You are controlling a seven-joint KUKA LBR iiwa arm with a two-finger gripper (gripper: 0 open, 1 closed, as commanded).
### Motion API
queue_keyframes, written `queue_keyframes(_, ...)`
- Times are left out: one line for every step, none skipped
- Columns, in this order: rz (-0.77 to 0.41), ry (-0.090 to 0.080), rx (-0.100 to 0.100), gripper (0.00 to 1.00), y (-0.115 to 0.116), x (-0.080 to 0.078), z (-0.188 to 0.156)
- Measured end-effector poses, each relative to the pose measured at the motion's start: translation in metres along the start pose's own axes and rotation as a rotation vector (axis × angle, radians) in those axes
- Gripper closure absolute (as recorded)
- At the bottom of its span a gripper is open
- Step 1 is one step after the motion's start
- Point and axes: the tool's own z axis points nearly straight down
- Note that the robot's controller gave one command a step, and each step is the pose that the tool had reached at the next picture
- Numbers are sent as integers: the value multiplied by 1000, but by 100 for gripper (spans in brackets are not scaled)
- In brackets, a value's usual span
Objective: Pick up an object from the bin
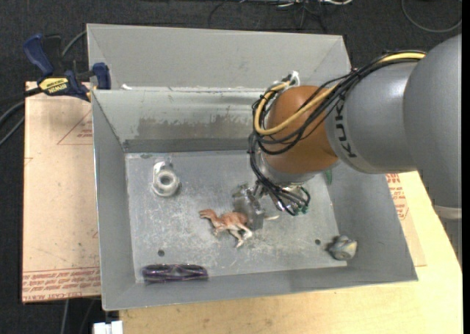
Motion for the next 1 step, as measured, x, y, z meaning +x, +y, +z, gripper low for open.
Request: queue_keyframes(-200, -7, 0, 100, 64, 54, -8)
